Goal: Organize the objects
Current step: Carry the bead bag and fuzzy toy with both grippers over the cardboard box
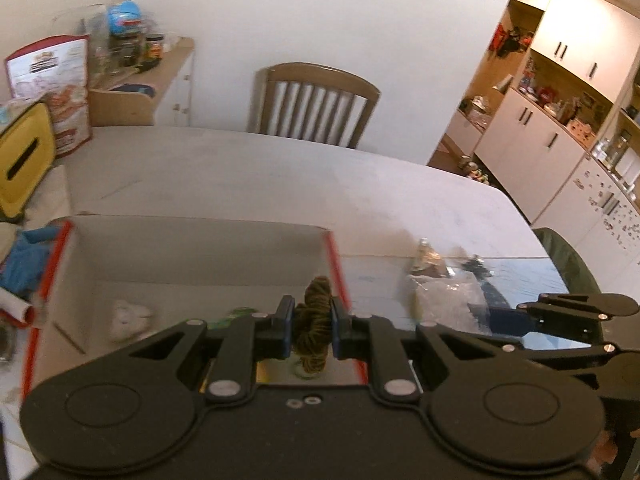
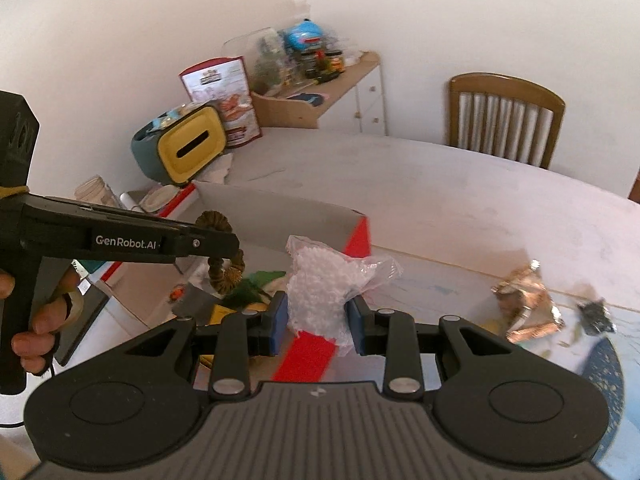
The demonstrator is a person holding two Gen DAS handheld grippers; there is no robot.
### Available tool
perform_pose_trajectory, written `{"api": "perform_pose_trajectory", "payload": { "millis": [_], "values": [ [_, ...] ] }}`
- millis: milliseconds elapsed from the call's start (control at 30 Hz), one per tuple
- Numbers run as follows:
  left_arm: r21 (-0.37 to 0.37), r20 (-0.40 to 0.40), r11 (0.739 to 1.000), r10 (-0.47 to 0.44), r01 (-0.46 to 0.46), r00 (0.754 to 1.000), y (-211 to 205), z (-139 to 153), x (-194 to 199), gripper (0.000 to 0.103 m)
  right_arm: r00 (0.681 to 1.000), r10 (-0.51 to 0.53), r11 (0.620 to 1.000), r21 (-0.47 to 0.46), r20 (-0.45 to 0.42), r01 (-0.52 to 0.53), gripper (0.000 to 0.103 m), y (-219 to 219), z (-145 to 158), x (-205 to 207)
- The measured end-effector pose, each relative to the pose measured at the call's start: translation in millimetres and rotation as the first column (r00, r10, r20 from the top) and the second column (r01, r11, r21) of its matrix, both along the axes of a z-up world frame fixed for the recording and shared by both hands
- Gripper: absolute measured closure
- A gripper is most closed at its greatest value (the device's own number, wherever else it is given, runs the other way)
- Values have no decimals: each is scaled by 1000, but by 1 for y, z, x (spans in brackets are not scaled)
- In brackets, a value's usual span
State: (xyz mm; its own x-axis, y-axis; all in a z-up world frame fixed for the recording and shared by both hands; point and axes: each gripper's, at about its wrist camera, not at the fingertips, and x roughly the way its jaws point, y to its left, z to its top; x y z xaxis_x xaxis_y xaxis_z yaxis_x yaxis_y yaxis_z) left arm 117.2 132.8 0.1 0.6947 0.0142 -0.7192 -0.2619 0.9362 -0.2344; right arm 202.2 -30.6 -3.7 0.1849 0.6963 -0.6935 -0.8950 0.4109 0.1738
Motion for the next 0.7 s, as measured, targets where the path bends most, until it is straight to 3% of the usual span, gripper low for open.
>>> {"api": "perform_pose_trajectory", "payload": {
  "millis": [433, 700],
  "values": [
    [52, -51, 996, 82, -79, 995, 78, -20, -19, 87, 1000, 9, 999, -53, 15, -8, 72, 79, -26, -18],
    [91, -106, 992, 101, -91, 989, 108, -41, -7, 87, 999, 10, 994, -106, 30, -7, 72, 124, -51, -17]
  ]
}}
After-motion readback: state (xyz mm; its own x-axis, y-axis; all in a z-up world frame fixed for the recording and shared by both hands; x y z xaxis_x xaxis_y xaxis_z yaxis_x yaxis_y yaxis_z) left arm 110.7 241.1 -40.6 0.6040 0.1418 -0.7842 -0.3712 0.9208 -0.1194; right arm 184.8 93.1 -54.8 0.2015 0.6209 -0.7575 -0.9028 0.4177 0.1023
